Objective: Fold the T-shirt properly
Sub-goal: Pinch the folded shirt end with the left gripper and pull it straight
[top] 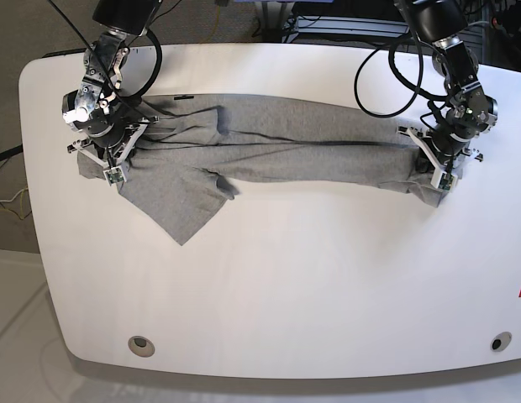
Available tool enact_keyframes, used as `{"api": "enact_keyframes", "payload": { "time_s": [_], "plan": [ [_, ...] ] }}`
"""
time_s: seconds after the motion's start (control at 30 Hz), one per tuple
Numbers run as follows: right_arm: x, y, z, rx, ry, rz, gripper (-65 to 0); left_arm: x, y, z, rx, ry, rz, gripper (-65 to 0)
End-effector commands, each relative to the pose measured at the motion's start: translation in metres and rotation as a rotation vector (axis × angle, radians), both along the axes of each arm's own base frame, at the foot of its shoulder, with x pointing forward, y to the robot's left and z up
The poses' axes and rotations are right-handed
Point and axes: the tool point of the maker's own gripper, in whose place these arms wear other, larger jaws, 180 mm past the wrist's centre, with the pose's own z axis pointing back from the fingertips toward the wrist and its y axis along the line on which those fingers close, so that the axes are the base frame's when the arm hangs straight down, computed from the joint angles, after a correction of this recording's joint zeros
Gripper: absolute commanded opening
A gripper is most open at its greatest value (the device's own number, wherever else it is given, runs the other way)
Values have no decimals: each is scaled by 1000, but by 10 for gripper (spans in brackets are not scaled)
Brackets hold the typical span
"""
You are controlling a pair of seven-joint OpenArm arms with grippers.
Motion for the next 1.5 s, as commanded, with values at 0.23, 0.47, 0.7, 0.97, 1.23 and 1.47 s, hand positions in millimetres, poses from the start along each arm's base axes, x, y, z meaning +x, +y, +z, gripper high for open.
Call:
{"api": "enact_keyframes", "payload": {
  "time_s": [0.23,0.47,0.7,0.97,1.23,1.47],
  "plan": [
    [-39,1,-29,-25,194,15,-645,8,11,3,-2,-14,34,-631],
    [-36,13,-30,5,176,17,-645,-1,1,-6,-28,8,36,-631],
    [-30,15,-27,12,157,17,-645,-10,-9,-15,-51,30,36,-631],
    [-21,13,-20,4,131,18,-645,-14,-11,-13,-43,28,35,-631],
    [-13,8,-3,-31,100,15,-645,-18,-7,2,-4,-5,27,-631],
    [-5,5,8,-51,77,13,-644,-15,-2,17,30,-41,23,-631]
  ]
}}
